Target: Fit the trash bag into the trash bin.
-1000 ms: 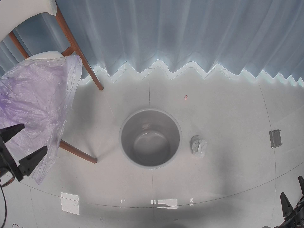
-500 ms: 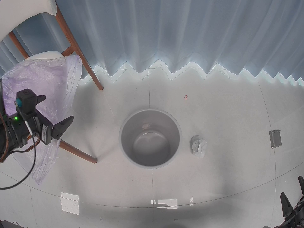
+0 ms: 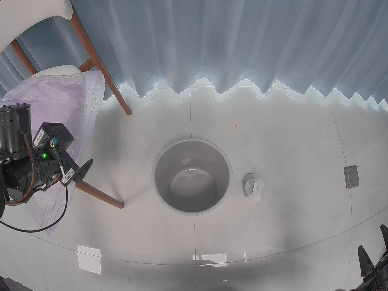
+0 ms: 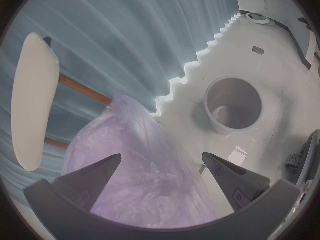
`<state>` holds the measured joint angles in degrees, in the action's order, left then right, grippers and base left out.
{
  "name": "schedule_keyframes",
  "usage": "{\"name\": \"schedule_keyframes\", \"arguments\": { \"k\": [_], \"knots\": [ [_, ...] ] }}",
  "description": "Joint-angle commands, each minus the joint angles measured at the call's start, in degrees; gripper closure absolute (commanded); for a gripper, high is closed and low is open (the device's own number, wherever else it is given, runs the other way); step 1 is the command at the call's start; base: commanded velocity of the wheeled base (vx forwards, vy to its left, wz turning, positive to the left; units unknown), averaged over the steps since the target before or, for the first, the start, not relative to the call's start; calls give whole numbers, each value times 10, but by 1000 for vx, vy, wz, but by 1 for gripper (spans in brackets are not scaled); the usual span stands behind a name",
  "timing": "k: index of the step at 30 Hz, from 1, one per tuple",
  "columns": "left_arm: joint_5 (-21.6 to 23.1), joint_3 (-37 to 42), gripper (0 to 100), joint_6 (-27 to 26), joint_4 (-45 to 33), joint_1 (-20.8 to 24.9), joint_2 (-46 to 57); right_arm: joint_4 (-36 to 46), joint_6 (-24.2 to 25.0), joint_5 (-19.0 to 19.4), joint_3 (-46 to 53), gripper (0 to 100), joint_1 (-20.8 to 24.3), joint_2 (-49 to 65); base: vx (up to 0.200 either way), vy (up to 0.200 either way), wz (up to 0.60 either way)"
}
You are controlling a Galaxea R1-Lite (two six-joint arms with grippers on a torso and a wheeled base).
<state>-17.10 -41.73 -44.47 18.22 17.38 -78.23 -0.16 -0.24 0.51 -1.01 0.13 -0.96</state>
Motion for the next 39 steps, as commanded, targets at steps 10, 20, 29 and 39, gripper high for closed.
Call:
{"name": "schedule_keyframes", "arguments": {
  "k": [10,20,29,39],
  "knots": [
    [-17,-4,0,-4,54,-8,-71,0,0,0,10,0,0,10,0,0,0],
    [-34,-10,100,-13,80,-19,-84,0,0,0,10,0,0,10,0,0,0],
    [-31,-8,100,-8,114,-15,-69,0,1,0,10,0,0,10,0,0,0],
    [-28,46,100,146,123,24,62,0,1,-1,10,0,0,10,0,0,0]
  ]
}}
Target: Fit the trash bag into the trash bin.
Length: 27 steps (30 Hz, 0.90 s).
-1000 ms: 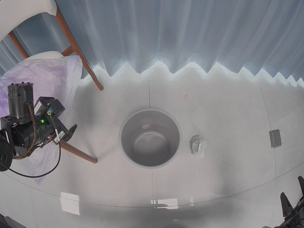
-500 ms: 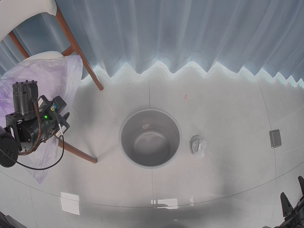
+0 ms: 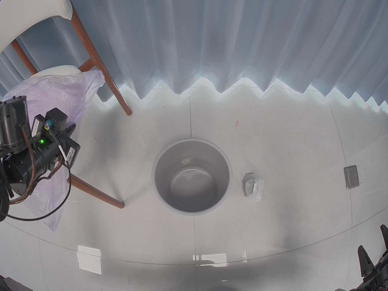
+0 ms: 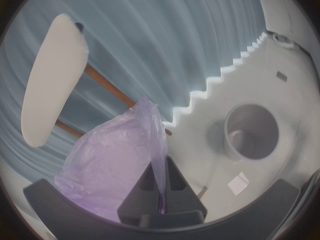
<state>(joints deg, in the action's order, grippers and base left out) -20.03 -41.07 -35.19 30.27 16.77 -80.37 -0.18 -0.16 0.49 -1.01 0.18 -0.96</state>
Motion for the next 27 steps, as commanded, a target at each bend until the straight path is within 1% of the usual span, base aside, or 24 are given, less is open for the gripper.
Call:
{"name": "schedule_keyframes", "arguments": {
  "k": [1,3,4,5,6,7,9,11,12,14,15,18,20,23,24,27],
  "knots": [
    [3,45,100,65,1,33,92,-1,0,0,10,0,0,10,0,0,0],
    [9,53,100,101,1,41,105,0,-1,0,10,0,0,10,0,0,0],
    [21,54,100,135,1,47,110,0,-1,0,10,0,0,10,0,0,0],
    [28,54,100,149,1,48,112,-1,-1,0,10,0,0,10,0,0,0],
    [30,55,100,152,1,49,113,-1,-1,0,10,0,0,10,0,0,0],
    [54,54,100,179,1,50,122,0,-2,0,10,0,0,10,0,0,0],
    [81,54,100,189,1,51,130,0,-3,0,10,0,0,10,0,0,0],
    [121,55,100,194,0,55,138,0,-3,0,10,0,0,10,0,0,0],
    [149,53,100,206,1,55,138,0,-3,0,10,0,0,10,0,0,0],
    [182,49,100,225,2,60,138,0,-3,0,10,0,0,10,0,0,0],
    [207,45,100,235,3,68,136,0,-3,0,10,0,0,10,0,0,0],
    [255,41,100,259,2,86,134,0,-3,0,10,0,0,10,0,0,0],
    [289,42,100,299,2,105,126,0,-3,0,10,0,0,10,0,0,0],
    [310,44,100,343,5,126,121,0,-3,0,10,0,0,10,0,0,0],
    [310,44,100,343,5,126,121,0,-3,0,10,0,0,10,0,0,0],
    [324,27,100,406,8,164,108,0,-3,0,10,0,0,10,0,0,0]
  ]
}}
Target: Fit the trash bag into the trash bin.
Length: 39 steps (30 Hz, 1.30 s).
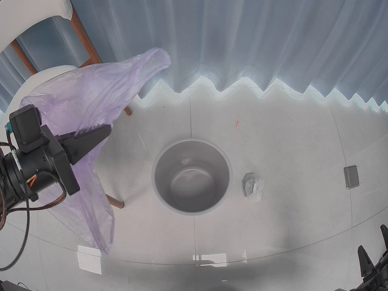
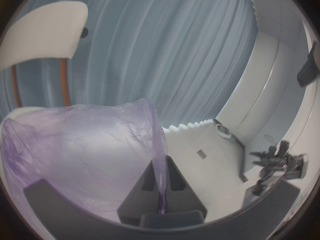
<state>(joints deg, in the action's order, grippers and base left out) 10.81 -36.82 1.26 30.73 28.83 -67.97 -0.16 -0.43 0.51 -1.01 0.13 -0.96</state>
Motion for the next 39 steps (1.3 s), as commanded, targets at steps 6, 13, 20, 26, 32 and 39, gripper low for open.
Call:
{"name": "schedule_keyframes", "arguments": {
  "k": [6,13,20,26,32,39],
  "knots": [
    [46,-37,100,117,0,95,-19,0,0,0,10,0,0,10,0,0,0],
    [185,-31,100,205,1,127,-30,0,0,0,10,0,0,10,0,0,0],
    [269,-34,100,279,11,138,-36,0,0,0,10,0,0,10,0,0,0],
    [301,-35,100,314,57,116,-69,0,0,0,10,0,0,10,0,0,0],
    [316,-57,100,307,69,83,-106,0,0,0,10,0,0,10,0,0,0],
    [316,-87,100,217,63,35,-171,0,0,0,10,0,0,10,0,0,0]
  ]
}}
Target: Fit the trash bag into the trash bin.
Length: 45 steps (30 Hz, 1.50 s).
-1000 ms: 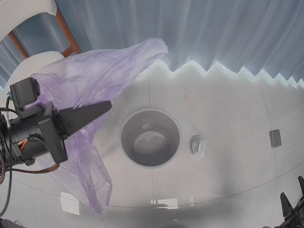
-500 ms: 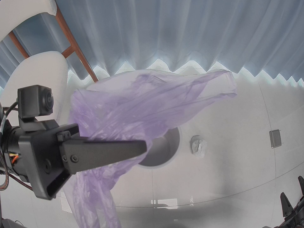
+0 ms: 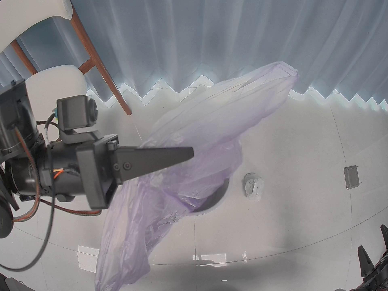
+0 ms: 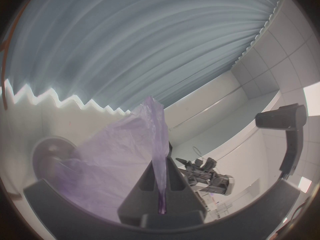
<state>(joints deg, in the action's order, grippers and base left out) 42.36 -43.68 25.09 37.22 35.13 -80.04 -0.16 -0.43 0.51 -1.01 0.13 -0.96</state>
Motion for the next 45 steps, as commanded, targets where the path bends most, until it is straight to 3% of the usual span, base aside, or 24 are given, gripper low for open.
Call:
{"name": "schedule_keyframes", "arguments": {
  "k": [1,16,20,26,34,38,45],
  "knots": [
    [1,-24,100,-31,-2,-38,-60,0,0,0,10,0,0,10,0,0,0],
    [-14,-111,100,-87,-3,-145,-101,0,-1,0,10,0,0,10,0,0,0],
    [-43,-133,100,-94,-5,-143,-102,0,-1,0,10,0,0,10,0,0,0],
    [-51,-136,100,-95,-14,-141,-104,0,-1,0,10,0,0,10,0,0,0],
    [-80,-86,100,-103,-14,-110,-100,0,-1,0,10,0,0,10,0,0,0],
    [-93,-83,100,-132,-18,-108,-104,0,0,0,10,0,0,10,200,0,0],
    [-94,-85,100,-131,-18,-93,-104,0,0,0,10,0,0,10,200,0,0]
  ]
}}
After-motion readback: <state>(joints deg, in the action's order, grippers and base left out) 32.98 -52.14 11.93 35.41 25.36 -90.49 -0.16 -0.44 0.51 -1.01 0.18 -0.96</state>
